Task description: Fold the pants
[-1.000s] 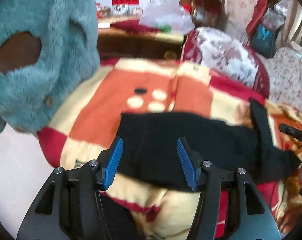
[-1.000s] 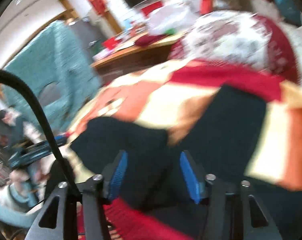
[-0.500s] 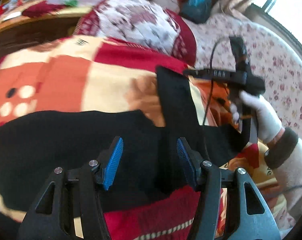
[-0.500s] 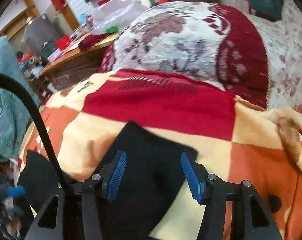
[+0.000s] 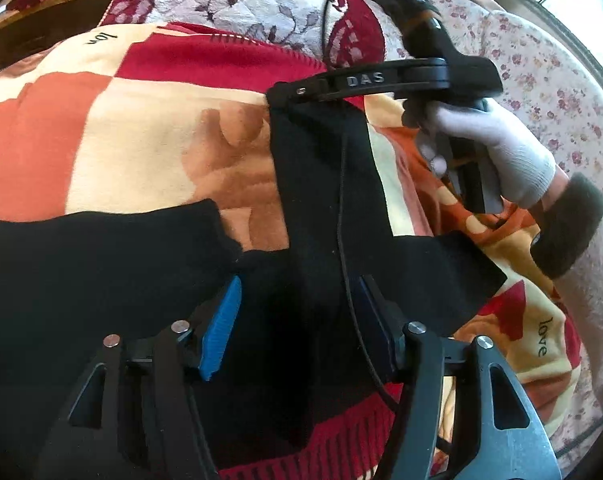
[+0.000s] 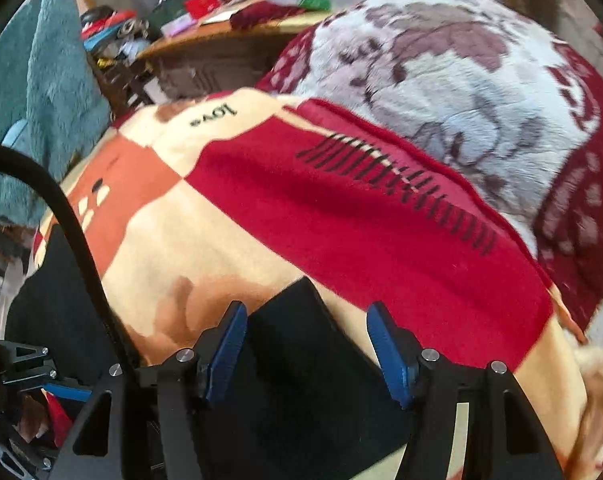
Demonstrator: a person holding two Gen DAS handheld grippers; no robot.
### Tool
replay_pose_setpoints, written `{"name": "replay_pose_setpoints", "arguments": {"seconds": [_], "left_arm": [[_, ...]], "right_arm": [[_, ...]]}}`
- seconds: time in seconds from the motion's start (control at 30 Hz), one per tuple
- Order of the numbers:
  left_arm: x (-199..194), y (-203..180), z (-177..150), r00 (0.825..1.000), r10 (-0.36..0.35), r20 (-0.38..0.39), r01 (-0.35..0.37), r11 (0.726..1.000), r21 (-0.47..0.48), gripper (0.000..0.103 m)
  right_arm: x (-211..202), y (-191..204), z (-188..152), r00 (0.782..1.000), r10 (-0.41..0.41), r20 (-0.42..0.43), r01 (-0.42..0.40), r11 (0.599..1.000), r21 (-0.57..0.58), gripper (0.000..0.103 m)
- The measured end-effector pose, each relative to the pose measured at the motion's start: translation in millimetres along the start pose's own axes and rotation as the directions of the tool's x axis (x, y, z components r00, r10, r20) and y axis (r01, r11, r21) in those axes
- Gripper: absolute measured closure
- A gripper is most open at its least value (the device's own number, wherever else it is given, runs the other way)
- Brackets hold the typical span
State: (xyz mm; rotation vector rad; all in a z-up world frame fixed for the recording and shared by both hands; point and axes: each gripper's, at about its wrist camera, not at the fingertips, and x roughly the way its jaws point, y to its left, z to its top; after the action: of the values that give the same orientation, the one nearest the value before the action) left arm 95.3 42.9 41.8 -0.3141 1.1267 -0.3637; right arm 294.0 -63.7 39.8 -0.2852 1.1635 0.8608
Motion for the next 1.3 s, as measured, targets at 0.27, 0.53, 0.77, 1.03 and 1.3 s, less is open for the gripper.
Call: {"name": "replay_pose_setpoints", "arguments": {"seconds": [0.27, 0.53, 0.77, 1.03, 1.3], "left_arm": [[6.2, -4.7, 1.0, 0.999, -0.032, 0.028, 0.032, 0.999, 0.016, 0.083], [-14.7, -40.2, -9.4, 0.993, -0.075, 0.090, 0.067, 0.994, 0.091, 0.091], [-2.9, -99.3, -48.3, 0.997, -0.035, 0.075, 0.013, 0.963, 0.271, 0.091], [29.1, -107.9, -69.3, 1.000, 0.014, 0.014, -0.017, 0.965, 0.263, 0.091], [8.9, -116.6, -82.4, 1.000, -0.020, 0.021, 0.012, 0.943, 0.333, 0.077]], "right_arm": [[-12.9, 22.1, -6.4, 0.998, 0.032, 0.059, -0.027, 0.996, -0.087, 0.094], [-140.1, 28.5, -54.6, 0.951, 0.007, 0.309, 0.004, 0.999, -0.035, 0.095], [-200.8, 38.7, -159.3, 0.942, -0.050, 0.332, 0.009, 0.992, 0.123, 0.095], [-157.6, 31.7, -231.6, 0.991, -0.131, 0.037, 0.117, 0.959, 0.257, 0.095], [-185.0, 27.8, -252.7, 0.991, -0.137, 0.010, 0.125, 0.930, 0.344, 0.059]]}}
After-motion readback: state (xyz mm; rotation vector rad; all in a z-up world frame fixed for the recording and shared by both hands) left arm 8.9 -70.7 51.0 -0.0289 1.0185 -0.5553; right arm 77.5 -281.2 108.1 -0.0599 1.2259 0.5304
